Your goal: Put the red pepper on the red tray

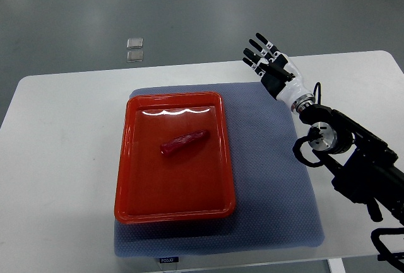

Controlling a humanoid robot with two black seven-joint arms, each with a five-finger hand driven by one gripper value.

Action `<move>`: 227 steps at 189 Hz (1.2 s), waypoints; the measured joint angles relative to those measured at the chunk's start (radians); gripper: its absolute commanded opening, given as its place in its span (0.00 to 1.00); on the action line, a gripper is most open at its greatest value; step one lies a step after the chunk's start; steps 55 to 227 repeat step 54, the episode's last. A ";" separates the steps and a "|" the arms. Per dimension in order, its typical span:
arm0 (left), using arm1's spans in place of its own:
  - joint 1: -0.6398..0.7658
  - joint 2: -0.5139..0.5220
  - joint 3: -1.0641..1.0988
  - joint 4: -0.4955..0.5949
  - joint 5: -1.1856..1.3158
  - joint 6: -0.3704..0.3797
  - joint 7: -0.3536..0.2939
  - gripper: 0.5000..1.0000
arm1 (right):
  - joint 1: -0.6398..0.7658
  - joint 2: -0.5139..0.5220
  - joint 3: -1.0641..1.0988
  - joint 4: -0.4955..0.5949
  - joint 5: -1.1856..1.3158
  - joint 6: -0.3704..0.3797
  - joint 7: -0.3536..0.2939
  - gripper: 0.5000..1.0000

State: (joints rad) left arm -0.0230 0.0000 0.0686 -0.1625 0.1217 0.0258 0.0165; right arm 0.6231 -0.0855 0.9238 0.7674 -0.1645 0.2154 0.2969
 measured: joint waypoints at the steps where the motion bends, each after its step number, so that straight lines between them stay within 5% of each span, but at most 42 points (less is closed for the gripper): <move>1: 0.000 0.000 0.000 0.000 0.000 0.000 0.000 1.00 | -0.001 0.000 0.000 -0.001 0.006 0.002 0.000 0.83; 227: 0.000 0.000 -0.001 0.000 0.000 0.000 0.001 1.00 | -0.013 -0.007 0.003 -0.050 0.104 0.043 -0.001 0.83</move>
